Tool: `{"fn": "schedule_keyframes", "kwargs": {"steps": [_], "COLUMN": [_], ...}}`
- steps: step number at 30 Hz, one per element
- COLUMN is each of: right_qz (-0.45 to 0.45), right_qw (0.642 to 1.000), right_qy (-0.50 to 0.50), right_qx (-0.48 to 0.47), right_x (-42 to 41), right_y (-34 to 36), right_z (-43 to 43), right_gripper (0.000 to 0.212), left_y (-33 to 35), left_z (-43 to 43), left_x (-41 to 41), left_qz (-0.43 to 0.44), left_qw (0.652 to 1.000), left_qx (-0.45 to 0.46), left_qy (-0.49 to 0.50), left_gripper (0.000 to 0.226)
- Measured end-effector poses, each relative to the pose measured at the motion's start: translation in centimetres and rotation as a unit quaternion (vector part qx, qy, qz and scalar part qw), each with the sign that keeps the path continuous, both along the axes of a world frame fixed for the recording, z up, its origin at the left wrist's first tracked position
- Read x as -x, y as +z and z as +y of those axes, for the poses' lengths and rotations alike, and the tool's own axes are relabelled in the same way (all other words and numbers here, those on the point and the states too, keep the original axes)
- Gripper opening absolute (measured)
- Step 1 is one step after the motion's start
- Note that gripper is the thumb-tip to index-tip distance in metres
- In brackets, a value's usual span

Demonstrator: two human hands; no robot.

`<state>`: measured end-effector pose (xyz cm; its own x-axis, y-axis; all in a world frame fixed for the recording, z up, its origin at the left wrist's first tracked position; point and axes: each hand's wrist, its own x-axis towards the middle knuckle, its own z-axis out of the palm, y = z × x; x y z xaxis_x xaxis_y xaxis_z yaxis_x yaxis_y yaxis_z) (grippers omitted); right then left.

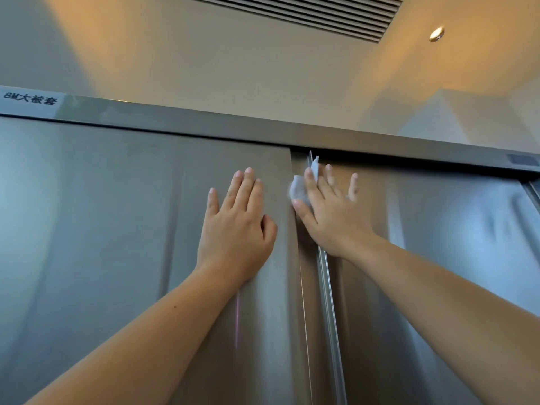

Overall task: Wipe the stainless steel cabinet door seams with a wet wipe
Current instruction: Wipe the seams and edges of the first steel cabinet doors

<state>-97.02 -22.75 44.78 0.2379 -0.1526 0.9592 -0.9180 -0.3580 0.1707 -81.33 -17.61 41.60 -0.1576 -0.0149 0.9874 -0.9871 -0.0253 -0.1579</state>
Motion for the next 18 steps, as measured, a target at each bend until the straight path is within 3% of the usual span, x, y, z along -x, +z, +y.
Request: {"fn": "schedule_keyframes", "kwargs": {"steps": [10, 15, 18], "right_qz": [-0.042, -0.071, -0.078], "right_qw": [0.987, 0.968, 0.973], "right_qy": [0.153, 0.242, 0.215], "right_qx": [-0.004, -0.004, 0.029], "right_x": [-0.69, -0.47, -0.54], "right_y": [0.08, -0.08, -0.13], "right_z": [-0.17, -0.12, -0.18], "right_gripper": [0.048, 0.059, 0.055], "left_y": [-0.01, -0.01, 0.02], "left_z": [-0.04, -0.13, -0.17], "left_x": [0.06, -0.02, -0.03], "left_qz": [0.0, -0.003, -0.003], "left_qw": [1.0, 1.0, 1.0], "left_qx": [0.003, 0.007, 0.008], "left_qy": [-0.007, -0.006, -0.005], "left_gripper": [0.059, 0.059, 0.06]}}
